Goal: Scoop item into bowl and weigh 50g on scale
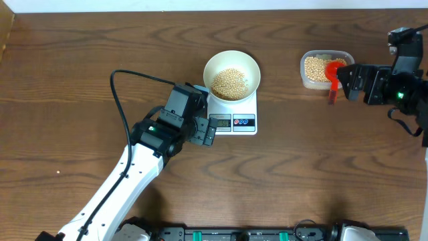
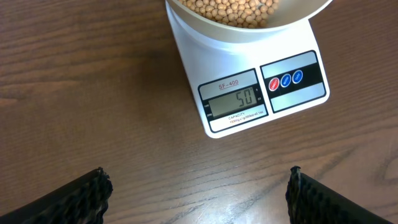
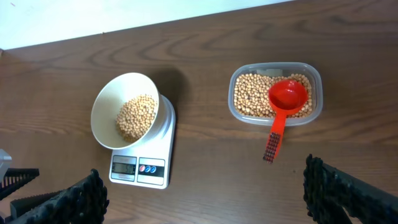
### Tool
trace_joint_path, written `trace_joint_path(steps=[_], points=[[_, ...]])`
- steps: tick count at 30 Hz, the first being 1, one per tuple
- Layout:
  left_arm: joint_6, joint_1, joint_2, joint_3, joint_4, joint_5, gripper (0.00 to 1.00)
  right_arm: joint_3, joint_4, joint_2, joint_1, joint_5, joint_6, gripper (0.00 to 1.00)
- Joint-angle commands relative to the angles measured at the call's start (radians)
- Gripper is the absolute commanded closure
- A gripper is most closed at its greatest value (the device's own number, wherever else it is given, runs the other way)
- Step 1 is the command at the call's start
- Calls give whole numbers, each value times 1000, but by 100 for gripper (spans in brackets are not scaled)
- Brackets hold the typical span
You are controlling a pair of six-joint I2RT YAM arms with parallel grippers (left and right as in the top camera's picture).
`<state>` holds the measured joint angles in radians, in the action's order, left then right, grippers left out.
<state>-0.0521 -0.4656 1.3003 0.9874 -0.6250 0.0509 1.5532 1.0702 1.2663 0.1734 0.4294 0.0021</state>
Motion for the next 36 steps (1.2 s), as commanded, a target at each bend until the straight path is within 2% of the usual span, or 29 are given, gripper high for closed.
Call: trace_joint_path(steps=[1,4,10,17,23,33,36], points=[[-1,4,2,-19,-3,2,8,7,1,-3,2,-11,-19,1],[-1,4,2,-19,-3,2,8,7,11,-3,2,-12,-27,1],[-1,4,2,-19,-3,2,8,7,72,-3,2,-12,-161,1],[-1,4,2,-19,-3,2,8,-27,68,-30,-22,-22,-179,1],[-1,4,2,-19,-3,2,8,-200,-146,-153,-98,-85,-183,1],[-1,4,2,-19,-3,2,8,-753,-602,-509,-155,-143,-183,1],[-1,4,2,-19,-3,2,8,-884,-694,-615,-162,-147,-183,1]])
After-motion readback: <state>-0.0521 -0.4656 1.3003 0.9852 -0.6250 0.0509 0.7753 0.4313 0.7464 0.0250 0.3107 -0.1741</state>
